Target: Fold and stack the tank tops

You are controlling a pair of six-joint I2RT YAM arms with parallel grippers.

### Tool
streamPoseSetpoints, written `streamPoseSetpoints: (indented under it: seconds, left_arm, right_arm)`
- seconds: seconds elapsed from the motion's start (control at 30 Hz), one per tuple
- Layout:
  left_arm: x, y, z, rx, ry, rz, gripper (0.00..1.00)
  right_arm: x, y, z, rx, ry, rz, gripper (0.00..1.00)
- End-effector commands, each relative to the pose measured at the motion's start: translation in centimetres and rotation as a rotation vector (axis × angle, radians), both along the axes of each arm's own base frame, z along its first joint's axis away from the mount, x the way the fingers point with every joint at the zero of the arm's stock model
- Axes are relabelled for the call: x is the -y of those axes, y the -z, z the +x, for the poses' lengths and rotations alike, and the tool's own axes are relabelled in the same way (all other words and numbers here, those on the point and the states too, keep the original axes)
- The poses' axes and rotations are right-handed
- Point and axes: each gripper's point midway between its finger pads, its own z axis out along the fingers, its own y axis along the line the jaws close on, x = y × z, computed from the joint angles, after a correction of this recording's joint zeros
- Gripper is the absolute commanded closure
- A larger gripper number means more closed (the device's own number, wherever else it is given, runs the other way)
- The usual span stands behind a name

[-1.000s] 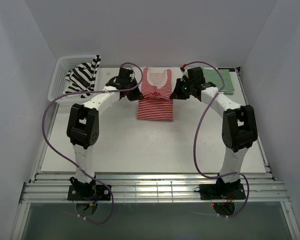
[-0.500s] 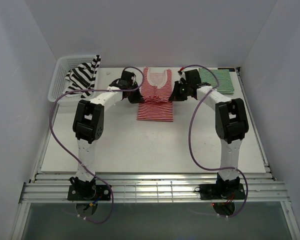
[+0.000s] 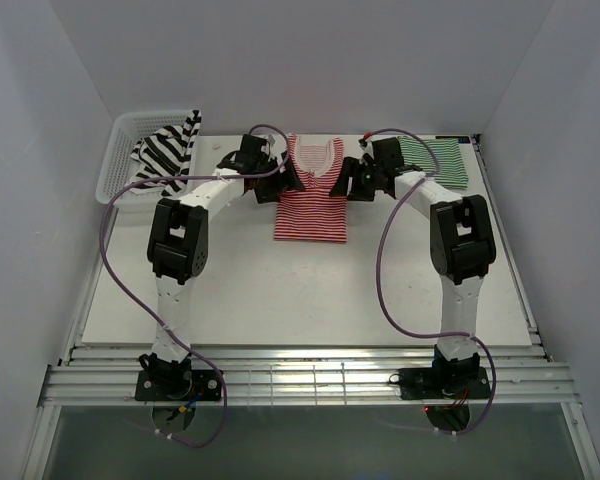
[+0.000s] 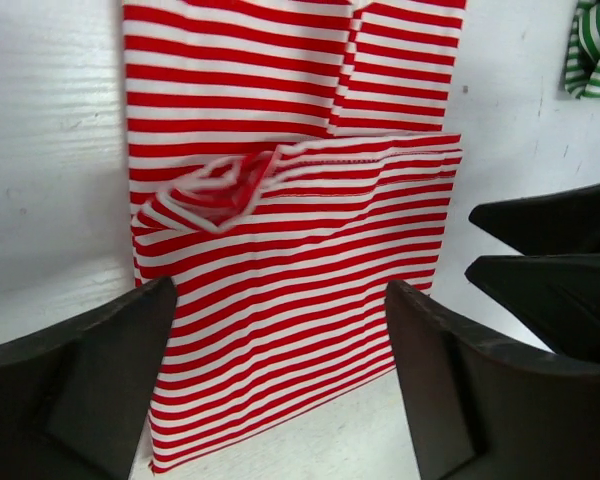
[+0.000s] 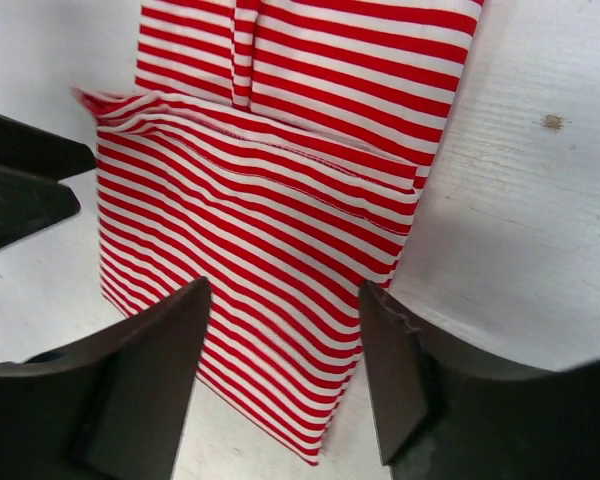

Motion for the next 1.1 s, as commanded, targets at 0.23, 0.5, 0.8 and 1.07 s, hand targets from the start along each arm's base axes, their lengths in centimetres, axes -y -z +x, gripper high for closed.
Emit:
streamPoseSetpoints:
  seconds: [0.23, 0.5, 0.8, 1.07]
  left_arm:
    - [-0.1, -5.6, -2.3, 0.092, 0.079, -0.05, 0.02]
    - [-3.5, -2.1, -7.6, -0.014, -0.002, 0.041, 0.02]
    - [-4.0, 2.9, -9.2, -0.139, -0.008, 0.076, 0.1]
    - [-4.3, 5.3, -10.0, -0.198, -0.012, 0.094, 0.43]
  right_arm:
    - [-0.1, -6.0, -3.9, 0.106, -0.062, 0.092, 0.1]
    - [1.2, -2.6, -8.8, 0.0, -0.046, 0.073, 0.1]
    - [1.4, 1.3, -10.6, -0.111, -0.036, 0.068, 0.07]
    - [1.4, 3.7, -11.4, -0.179, -0.023, 0.074, 0.1]
